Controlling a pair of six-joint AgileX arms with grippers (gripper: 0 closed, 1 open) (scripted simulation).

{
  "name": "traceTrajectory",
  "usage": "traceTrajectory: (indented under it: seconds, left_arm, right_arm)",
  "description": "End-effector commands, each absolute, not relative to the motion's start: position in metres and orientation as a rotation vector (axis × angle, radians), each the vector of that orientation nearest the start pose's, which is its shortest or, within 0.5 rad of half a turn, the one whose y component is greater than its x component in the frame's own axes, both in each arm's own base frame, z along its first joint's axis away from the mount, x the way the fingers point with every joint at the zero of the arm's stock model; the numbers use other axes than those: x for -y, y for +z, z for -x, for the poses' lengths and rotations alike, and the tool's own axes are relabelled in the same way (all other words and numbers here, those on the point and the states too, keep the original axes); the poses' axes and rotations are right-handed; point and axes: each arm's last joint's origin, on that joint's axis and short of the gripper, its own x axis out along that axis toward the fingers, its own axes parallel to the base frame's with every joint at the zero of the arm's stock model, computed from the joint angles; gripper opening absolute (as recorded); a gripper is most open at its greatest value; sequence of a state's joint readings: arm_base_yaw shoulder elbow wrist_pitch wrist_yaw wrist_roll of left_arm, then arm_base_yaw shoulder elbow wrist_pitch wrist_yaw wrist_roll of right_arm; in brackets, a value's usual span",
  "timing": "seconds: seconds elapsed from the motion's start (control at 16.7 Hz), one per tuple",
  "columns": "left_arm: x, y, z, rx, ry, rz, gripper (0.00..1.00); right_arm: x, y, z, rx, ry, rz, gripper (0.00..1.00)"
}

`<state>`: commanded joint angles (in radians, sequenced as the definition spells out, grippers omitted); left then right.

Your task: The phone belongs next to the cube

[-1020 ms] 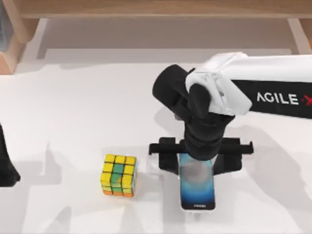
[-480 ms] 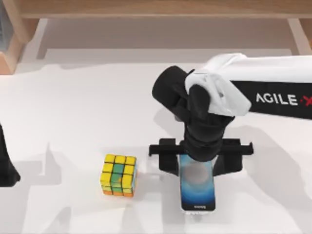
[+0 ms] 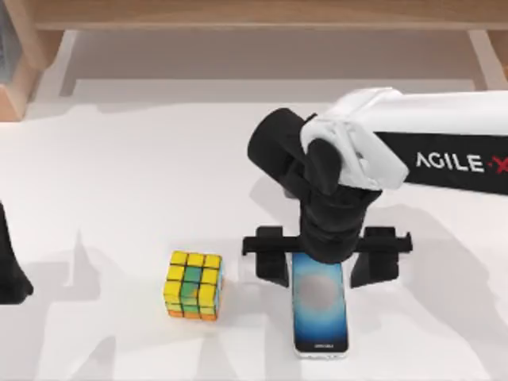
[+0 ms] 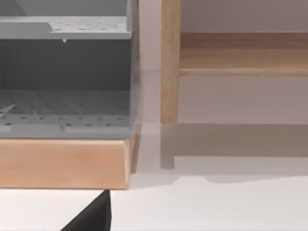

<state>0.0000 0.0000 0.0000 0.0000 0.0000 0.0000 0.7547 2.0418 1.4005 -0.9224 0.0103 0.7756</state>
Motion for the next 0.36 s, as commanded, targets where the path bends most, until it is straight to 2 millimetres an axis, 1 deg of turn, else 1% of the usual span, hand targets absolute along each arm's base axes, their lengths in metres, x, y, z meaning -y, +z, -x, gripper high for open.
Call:
traceTrajectory:
  seconds: [0.06, 0.36]
  left_arm:
    - [0.0012, 0.16, -0.1057, 0.0, 0.0, 0.0, 1.0]
    - [0.0012, 0.16, -0.1057, 0.0, 0.0, 0.0, 1.0]
  right_arm:
    - [-0.2614, 0.1375, -0.2738, -1.56, -0.012, -0.01, 1.0]
    - [-0.2614, 0.1375, -0.2738, -1.56, -0.012, -0.01, 1.0]
